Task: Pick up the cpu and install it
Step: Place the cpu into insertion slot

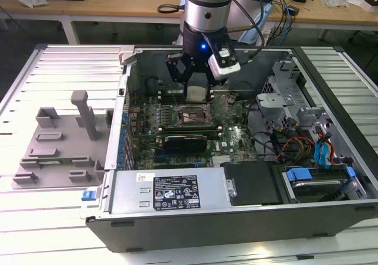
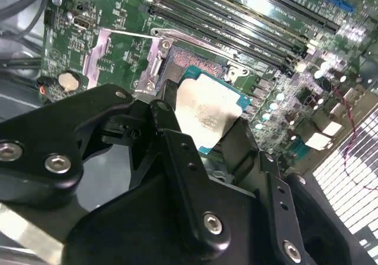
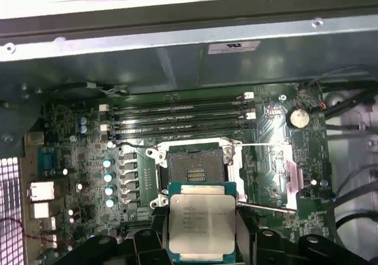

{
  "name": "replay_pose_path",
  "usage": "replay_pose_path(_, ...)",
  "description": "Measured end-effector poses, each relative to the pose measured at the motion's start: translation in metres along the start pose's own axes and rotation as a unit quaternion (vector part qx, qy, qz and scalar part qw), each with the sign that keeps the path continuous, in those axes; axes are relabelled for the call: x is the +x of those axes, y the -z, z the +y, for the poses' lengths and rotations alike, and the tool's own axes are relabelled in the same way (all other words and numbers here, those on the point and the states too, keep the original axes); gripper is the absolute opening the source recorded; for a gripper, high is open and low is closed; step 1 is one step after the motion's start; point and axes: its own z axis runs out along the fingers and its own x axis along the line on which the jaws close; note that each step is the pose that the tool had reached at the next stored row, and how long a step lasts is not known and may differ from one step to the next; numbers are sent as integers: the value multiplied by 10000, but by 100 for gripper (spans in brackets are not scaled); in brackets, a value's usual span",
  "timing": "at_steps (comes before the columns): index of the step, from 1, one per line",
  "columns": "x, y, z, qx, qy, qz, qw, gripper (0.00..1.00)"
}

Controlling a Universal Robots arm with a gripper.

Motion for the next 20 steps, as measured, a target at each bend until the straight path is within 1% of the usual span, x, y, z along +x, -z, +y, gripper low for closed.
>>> replay_pose_path(1,0,0,0,-2,-211,-9,9998,55)
replay_pose_path(2,0,-1,0,-3,-361,-16,9993,55)
replay_pose_path(4,0,-1,0,-5,-553,-25,9985,55)
replay_pose_path(5,0,-2,0,-8,-810,-37,9967,55)
replay_pose_path(7,0,-2,0,-11,-1156,-53,9933,55)
replay_pose_path(8,0,-2,0,-12,-1284,-59,9917,55)
replay_pose_path(13,0,-3,0,-15,-1556,-71,9878,55)
replay_pose_path(14,0,-3,0,-15,-1636,-75,9865,55)
replay_pose_path(17,0,-3,-1,-17,-1833,-84,9830,55)
replay_pose_path(18,0,-3,0,-19,-1999,-92,9798,55)
replay_pose_path(19,0,-3,0,-20,-2167,-100,9762,55)
replay_pose_path(20,0,-4,0,-21,-2294,-106,9733,55)
